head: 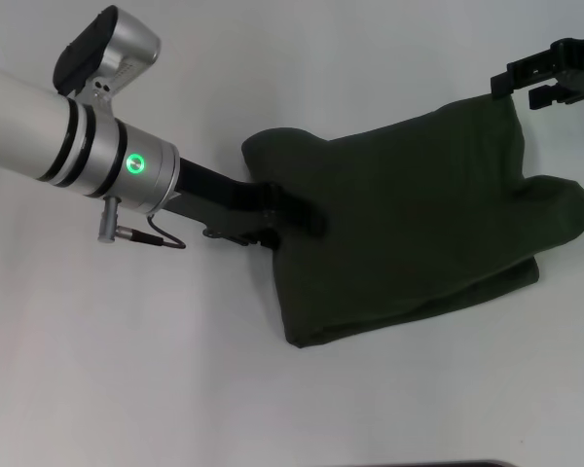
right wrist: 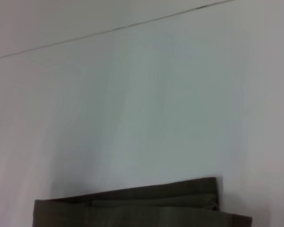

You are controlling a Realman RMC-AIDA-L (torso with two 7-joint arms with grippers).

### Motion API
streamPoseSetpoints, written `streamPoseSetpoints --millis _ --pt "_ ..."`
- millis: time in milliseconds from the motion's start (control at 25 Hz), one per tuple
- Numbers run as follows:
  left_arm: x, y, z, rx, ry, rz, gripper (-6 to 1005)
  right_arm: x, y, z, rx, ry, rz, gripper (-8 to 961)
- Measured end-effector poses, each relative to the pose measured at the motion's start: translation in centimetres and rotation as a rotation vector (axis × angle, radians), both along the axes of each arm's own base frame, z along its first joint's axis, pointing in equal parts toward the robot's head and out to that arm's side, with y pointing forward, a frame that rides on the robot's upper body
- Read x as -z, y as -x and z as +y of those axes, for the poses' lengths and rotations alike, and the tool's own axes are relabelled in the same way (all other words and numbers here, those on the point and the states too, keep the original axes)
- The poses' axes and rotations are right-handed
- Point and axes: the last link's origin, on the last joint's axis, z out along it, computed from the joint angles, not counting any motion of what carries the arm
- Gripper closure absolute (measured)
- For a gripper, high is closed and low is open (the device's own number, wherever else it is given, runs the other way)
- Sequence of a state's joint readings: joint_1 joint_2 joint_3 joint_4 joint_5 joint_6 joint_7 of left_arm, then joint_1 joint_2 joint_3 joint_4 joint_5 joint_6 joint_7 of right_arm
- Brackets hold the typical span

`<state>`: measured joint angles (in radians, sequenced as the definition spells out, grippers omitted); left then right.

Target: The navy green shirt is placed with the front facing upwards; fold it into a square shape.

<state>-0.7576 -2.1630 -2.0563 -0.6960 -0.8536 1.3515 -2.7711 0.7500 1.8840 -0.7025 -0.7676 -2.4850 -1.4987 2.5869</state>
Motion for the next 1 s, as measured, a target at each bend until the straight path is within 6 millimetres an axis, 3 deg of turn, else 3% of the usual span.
streamPoseSetpoints --millis 520,920,1000 --pt "0.4 -1.2 0.2 0.053 0.036 0.038 367 0.1 0.0 -0.2 0.002 0.012 0.008 193" --pt "0.1 -1.0 0.3 0.037 0.022 0.02 821 0.2 -0.2 -0.4 0.008 0.013 0.011 194" --pt "-0.1 -1.1 0.4 0.029 0.014 0.004 853 0.1 -0.2 -0.4 0.009 0.013 0.011 194"
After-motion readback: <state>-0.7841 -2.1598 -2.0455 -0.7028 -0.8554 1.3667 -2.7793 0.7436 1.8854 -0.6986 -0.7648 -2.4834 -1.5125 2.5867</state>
